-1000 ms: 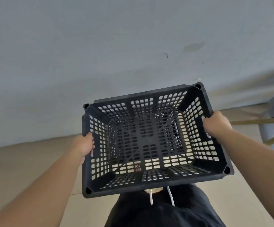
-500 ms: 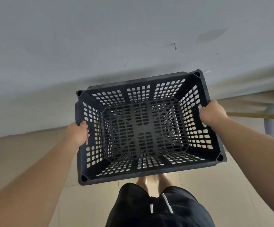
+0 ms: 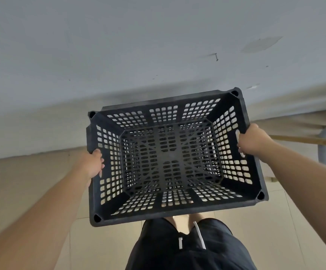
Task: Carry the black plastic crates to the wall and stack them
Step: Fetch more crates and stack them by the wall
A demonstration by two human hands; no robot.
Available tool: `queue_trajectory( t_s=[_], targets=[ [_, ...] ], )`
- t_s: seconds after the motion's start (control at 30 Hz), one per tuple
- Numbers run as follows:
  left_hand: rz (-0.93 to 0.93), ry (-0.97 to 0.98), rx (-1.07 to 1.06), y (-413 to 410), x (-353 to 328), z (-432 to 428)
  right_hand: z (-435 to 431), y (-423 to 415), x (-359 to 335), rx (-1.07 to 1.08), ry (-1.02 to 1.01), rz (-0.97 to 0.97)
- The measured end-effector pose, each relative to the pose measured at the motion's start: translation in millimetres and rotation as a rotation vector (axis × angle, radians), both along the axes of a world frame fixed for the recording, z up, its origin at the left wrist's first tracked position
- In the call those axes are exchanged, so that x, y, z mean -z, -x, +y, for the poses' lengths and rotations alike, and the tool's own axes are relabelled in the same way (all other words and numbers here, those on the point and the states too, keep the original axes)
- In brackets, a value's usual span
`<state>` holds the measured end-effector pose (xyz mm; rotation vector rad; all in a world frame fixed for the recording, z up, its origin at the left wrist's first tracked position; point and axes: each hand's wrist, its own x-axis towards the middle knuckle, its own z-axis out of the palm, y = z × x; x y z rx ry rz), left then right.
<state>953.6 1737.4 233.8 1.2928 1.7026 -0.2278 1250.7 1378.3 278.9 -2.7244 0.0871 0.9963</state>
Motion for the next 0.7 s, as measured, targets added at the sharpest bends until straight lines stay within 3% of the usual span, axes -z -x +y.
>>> queue_trajectory(
  t_s=[0.3,0.47,0.7],
  targets=[
    [-0.127,-0.109,0.024,-3,-9,-18,3,8,-5,0.105,-0.032,-0.002],
    [-0.138,-0.163,0.016,6,-2,-20,4,23,-5,0.076,-0.005,-0.081],
    [-0.101,-0.227,0.039,3,-5,-22,5,13,-8,0.041,-0.003,-0.041]
  ],
)
